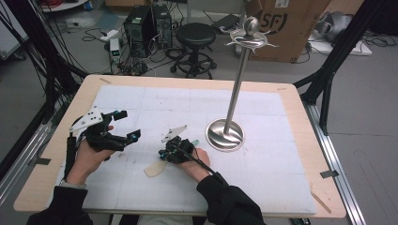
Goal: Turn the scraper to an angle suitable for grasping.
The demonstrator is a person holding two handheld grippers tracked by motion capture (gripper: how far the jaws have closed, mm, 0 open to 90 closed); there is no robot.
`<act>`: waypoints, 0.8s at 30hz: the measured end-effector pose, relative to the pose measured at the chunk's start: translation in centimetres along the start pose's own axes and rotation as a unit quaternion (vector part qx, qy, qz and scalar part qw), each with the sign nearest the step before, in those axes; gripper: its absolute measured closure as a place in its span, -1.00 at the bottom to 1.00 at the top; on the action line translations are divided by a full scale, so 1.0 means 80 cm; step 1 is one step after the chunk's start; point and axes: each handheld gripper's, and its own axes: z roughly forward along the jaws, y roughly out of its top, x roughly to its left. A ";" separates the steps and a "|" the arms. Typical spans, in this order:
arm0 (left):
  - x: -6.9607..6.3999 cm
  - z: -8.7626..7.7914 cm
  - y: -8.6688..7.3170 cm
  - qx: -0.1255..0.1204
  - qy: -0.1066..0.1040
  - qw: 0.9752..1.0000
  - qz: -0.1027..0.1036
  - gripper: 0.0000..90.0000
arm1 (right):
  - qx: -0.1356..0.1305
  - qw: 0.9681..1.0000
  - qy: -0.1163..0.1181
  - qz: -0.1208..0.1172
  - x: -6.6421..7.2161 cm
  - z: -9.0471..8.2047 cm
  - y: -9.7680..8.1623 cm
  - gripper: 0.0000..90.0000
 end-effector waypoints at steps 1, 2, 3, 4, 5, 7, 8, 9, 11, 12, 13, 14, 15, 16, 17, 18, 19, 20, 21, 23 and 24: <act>0.000 0.000 0.000 0.000 0.001 1.000 0.000 -0.96 | 0.003 1.000 0.004 0.001 0.000 -0.001 0.000 1.00; 0.000 0.000 0.000 -0.001 0.001 1.000 -0.001 -0.96 | 0.006 1.000 0.004 -0.004 0.002 -0.002 -0.001 1.00; 0.000 0.000 0.000 0.000 0.002 1.000 0.000 -0.96 | 0.010 1.000 0.003 -0.011 0.004 -0.004 -0.002 1.00; 0.000 0.000 0.000 0.001 0.001 1.000 0.000 -0.96 | 0.012 1.000 0.003 -0.020 0.006 -0.005 -0.003 1.00; -0.001 0.000 0.000 0.002 0.000 1.000 0.000 -0.96 | 0.012 1.000 0.003 -0.025 0.008 -0.007 -0.005 1.00; -0.001 0.000 0.000 0.003 0.000 1.000 0.002 -0.96 | 0.009 1.000 0.006 -0.030 0.010 -0.012 -0.011 1.00; -0.001 0.000 0.000 0.003 0.001 1.000 0.002 -0.96 | 0.007 1.000 0.008 -0.029 0.011 -0.014 -0.014 1.00; -0.001 0.000 0.000 0.003 0.001 1.000 0.002 -0.96 | 0.007 0.999 0.008 -0.031 0.012 -0.017 -0.017 1.00; -0.001 -0.001 0.000 0.002 0.001 1.000 0.001 -0.96 | 0.007 0.999 0.007 -0.039 0.014 -0.023 -0.023 1.00; -0.001 -0.001 0.000 0.002 0.001 1.000 0.001 -0.96 | 0.006 0.999 0.006 -0.039 0.014 -0.027 -0.026 1.00; -0.001 -0.001 0.000 0.002 0.001 1.000 0.001 -0.96 | 0.006 0.999 0.008 -0.039 0.015 -0.030 -0.030 1.00; -0.001 -0.001 0.000 0.002 0.001 1.000 0.001 -0.96 | 0.007 0.999 0.011 -0.037 0.015 -0.035 -0.034 1.00; -0.002 0.000 0.000 0.003 0.001 1.000 0.002 -0.96 | 0.007 0.999 0.010 -0.040 0.015 -0.039 -0.038 1.00; -0.002 0.000 0.000 0.005 0.000 1.000 0.001 -0.96 | 0.006 0.999 0.011 -0.043 0.015 -0.044 -0.042 1.00; -0.002 0.001 -0.001 0.006 0.000 1.000 0.003 -0.96 | 0.008 0.999 0.014 -0.042 0.015 -0.048 -0.047 1.00; -0.002 0.001 -0.001 0.006 0.000 1.000 0.003 -0.96 | 0.009 0.999 0.014 -0.043 0.015 -0.053 -0.051 1.00; -0.002 0.001 -0.001 0.008 0.000 1.000 0.003 -0.96 | 0.008 0.999 0.015 -0.045 0.015 -0.058 -0.056 1.00; -0.002 0.001 -0.001 0.009 0.001 1.000 0.004 -0.96 | 0.007 0.999 0.016 -0.046 0.015 -0.063 -0.061 1.00; -0.002 0.001 -0.001 0.009 0.001 1.000 0.004 -0.96 | 0.007 0.999 0.017 -0.047 0.015 -0.068 -0.065 1.00; -0.003 0.001 -0.001 0.007 0.002 1.000 0.004 -0.96 | 0.007 0.999 0.019 -0.046 0.017 -0.077 -0.075 1.00; -0.002 0.001 -0.001 0.006 0.002 1.000 0.003 -0.96 | 0.006 0.999 0.019 -0.043 0.018 -0.081 -0.079 1.00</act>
